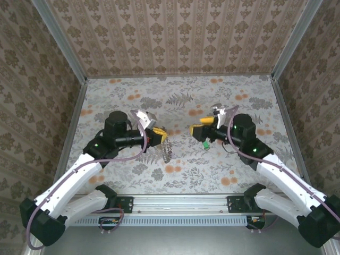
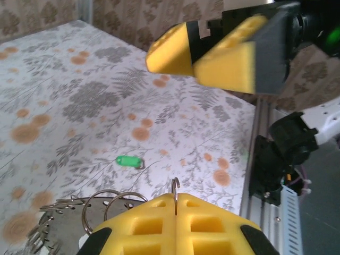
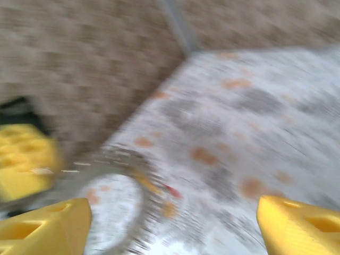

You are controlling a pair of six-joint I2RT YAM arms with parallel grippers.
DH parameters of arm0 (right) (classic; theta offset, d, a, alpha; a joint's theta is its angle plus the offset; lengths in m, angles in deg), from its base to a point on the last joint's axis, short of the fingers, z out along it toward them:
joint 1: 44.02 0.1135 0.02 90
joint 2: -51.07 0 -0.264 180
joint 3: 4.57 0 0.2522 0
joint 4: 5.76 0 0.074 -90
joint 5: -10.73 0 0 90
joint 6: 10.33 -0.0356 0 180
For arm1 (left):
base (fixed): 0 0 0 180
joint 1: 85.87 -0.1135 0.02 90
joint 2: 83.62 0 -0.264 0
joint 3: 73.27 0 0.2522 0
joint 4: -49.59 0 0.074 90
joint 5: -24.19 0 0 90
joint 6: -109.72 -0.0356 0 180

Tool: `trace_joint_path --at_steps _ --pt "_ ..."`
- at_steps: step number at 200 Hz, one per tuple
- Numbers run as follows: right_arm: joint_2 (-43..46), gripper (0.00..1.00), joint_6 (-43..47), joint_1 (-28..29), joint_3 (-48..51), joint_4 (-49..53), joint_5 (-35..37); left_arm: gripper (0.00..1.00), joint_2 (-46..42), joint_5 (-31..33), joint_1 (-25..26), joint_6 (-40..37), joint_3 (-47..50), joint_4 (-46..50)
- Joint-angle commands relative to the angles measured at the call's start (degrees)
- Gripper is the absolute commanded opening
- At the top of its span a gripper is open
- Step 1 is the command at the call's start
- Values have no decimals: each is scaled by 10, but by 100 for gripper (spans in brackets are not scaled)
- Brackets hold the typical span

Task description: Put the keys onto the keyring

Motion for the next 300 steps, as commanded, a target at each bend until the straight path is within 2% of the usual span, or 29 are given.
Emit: trace_joint_path --at_steps 1,61,97,128,169,208,264,300 --pt "-57 77 10 -11 -38 218 131 0 -10 40 -5 45 49 -55" --pt "-217 64 -25 -3 -42 223 189 0 -5 25 -14 84 85 -116" --pt "-287 55 -38 51 -59 245 270 0 -5 17 -27 104 99 -143" --pt "-312 44 -44 77 -64 269 328 0 -8 -12 -35 116 107 -165" --pt "-330 40 -42 91 -76 278 372 0 -18 -17 -37 125 116 -186" --pt "-374 38 -25 118 -130 306 405 0 -27 -21 -37 128 117 -187" --pt "-384 33 -35 130 -122 332 425 0 -38 -22 -36 131 119 -194" --pt "-400 28 -38 128 -115 323 413 0 -43 -27 -37 134 118 -197"
